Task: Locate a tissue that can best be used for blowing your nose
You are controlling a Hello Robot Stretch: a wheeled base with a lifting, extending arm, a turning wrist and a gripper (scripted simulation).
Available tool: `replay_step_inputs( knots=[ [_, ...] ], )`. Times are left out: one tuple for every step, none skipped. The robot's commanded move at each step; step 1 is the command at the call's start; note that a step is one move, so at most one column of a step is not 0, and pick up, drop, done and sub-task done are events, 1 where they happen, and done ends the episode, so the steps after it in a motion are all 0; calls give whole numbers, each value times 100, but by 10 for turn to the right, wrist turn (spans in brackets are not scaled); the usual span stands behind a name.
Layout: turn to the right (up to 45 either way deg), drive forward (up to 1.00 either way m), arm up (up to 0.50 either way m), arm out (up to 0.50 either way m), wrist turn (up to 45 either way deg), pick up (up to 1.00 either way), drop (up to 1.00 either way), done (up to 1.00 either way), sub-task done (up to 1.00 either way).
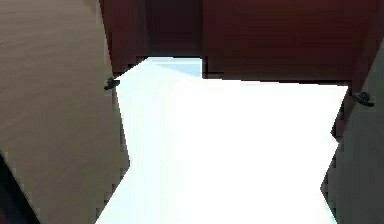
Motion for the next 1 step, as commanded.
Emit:
replay_step_inputs(
  knots=[
    [0, 100, 0, 0, 0, 0, 0, 0, 0]
  ],
)
